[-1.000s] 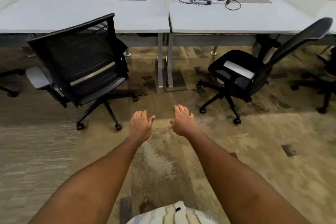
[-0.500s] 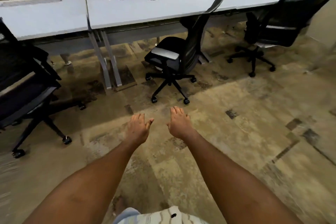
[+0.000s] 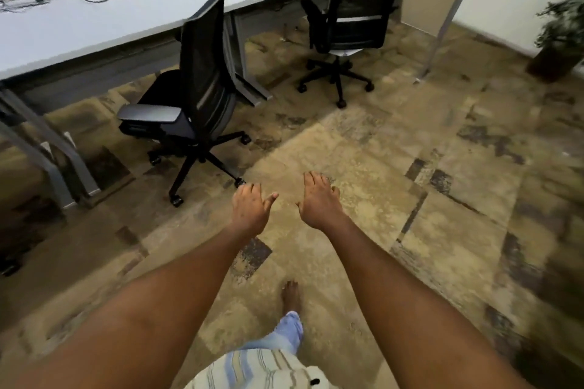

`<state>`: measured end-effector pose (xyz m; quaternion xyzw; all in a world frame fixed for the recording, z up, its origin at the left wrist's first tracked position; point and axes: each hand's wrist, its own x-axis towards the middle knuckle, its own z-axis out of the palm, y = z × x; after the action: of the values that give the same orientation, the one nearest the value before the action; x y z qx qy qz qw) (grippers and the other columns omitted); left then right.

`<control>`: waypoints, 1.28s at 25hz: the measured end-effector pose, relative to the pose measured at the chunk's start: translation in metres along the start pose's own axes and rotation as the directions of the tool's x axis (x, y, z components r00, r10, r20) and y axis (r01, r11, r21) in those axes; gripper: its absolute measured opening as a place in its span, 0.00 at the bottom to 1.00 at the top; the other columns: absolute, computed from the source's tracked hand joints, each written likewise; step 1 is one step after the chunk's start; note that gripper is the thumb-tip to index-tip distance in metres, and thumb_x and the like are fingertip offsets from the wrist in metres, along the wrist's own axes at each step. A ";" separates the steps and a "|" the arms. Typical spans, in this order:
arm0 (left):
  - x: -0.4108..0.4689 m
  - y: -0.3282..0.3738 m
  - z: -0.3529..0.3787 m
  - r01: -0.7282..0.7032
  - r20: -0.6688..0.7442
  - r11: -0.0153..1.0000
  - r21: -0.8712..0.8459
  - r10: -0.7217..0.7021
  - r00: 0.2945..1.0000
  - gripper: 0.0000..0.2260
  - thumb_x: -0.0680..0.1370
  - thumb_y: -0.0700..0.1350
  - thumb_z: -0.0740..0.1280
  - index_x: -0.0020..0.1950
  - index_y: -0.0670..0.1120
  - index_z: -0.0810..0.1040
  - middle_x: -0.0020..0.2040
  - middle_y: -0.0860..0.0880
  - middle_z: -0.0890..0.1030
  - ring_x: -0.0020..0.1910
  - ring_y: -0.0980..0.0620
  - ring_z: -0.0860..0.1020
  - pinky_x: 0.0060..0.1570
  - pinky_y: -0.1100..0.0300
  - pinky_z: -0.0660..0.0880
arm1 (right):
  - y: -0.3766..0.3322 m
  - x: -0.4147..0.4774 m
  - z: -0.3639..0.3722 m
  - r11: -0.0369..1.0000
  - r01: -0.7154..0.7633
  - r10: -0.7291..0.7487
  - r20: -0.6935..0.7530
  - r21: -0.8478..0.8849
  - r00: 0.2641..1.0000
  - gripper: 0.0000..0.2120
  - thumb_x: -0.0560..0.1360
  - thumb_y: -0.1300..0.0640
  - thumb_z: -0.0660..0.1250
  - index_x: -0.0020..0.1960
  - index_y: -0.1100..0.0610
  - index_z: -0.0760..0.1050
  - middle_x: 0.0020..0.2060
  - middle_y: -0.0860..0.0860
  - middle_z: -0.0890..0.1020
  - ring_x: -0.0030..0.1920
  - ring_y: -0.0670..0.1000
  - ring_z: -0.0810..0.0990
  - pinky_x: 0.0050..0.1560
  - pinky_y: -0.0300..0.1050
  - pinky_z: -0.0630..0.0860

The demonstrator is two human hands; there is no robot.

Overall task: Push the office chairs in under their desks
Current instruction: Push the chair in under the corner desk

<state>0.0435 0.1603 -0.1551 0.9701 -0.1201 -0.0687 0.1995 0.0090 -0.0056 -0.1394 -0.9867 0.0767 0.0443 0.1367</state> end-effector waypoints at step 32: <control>0.738 0.485 0.094 -0.204 -0.060 0.974 -0.097 0.199 0.978 0.27 0.81 0.58 0.55 0.67 0.37 0.70 0.66 0.37 0.72 0.68 0.39 0.67 0.68 0.48 0.62 | 0.546 0.622 -0.263 0.962 -0.273 0.268 -0.139 -0.024 0.953 0.32 0.77 0.52 0.64 0.75 0.56 0.52 0.75 0.53 0.56 0.73 0.55 0.54 0.68 0.62 0.59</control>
<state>0.6368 -0.4995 -0.1079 0.9428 -0.2092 -0.0301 0.2578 0.5493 -0.6845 -0.0981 -0.9703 0.2190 -0.0025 0.1028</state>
